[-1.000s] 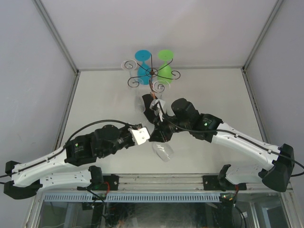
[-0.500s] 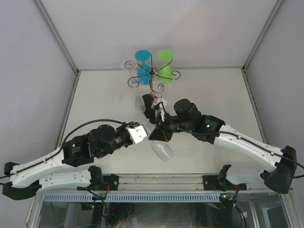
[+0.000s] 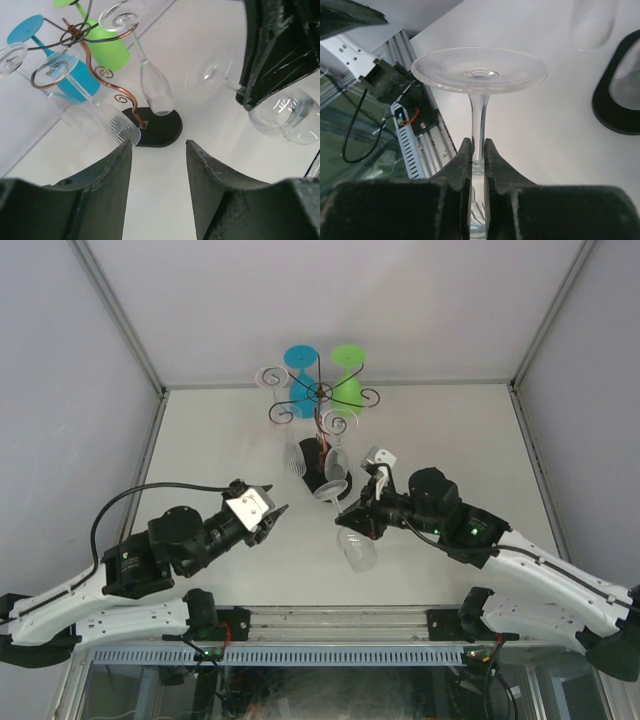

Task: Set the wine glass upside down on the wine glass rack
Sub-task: Turn the wine glass upside down at the wine rack.

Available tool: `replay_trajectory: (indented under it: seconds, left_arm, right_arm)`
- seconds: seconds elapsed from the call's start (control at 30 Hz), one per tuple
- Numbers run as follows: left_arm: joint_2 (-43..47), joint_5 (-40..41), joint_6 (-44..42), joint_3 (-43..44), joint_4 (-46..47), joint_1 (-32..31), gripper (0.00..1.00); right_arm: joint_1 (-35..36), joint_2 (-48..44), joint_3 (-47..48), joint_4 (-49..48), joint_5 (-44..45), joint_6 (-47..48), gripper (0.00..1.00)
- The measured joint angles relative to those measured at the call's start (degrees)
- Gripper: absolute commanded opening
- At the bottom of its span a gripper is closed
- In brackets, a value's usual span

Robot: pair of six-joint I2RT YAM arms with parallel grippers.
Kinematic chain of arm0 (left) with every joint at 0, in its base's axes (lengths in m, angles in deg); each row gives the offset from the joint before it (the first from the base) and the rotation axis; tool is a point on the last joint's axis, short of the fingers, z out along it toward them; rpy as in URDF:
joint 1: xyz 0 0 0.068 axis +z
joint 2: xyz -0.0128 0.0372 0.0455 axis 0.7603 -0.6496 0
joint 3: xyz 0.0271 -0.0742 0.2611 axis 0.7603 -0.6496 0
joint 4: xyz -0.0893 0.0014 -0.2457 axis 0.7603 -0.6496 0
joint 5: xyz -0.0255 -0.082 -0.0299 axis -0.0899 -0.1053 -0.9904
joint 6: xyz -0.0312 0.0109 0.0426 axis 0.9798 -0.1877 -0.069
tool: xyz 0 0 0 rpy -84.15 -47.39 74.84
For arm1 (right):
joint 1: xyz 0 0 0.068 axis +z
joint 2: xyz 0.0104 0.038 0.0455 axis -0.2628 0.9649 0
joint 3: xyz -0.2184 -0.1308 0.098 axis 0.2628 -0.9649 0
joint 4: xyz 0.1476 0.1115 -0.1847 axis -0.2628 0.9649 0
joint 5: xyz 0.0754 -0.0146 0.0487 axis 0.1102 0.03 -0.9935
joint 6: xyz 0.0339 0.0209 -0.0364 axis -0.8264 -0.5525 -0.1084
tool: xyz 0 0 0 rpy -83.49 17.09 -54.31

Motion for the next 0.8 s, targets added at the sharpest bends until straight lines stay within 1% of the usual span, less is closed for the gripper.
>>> replay_trajectory:
  seconds: [0.1, 0.17, 0.33, 0.43, 0.5, 0.6, 0.8]
  left_arm:
    - [0.92, 0.94, 3.43, 0.0, 0.02, 0.85, 0.52]
    - [1.2, 0.09, 5.68, 0.0, -0.02, 2.95, 0.52]
    - [2.97, -5.51, 11.89, -0.22, -0.15, 15.19, 0.52]
    - [5.14, -9.97, 15.93, -0.26, -0.26, 23.28, 0.52]
    - [6.71, -12.31, 17.99, -0.72, -0.15, 27.28, 0.52]
    - [9.27, -13.49, 20.41, -2.29, -0.72, 29.33, 0.52]
    - [13.57, -13.22, 23.47, -5.09, -4.13, 29.59, 0.52]
  right_arm:
    - [-1.16, -4.72, -3.23, -1.18, 2.54, 0.07, 0.0]
    - [-1.92, -7.85, -5.01, -2.32, 4.66, 0.28, 0.0]
    - [-4.22, -15.08, -9.57, -6.03, 8.5, 1.79, 0.0]
    - [-6.84, -18.23, -12.37, -8.72, 9.25, 3.21, 0.0]
    - [-9.22, -19.37, -14.03, -10.8, 9.25, 4.09, 0.0]
    - [-12.79, -19.8, -16.31, -14.47, 8.63, 5.44, 0.0]
    - [-21.2, -18.53, -20.68, -24.3, 5.95, 6.34, 0.0]
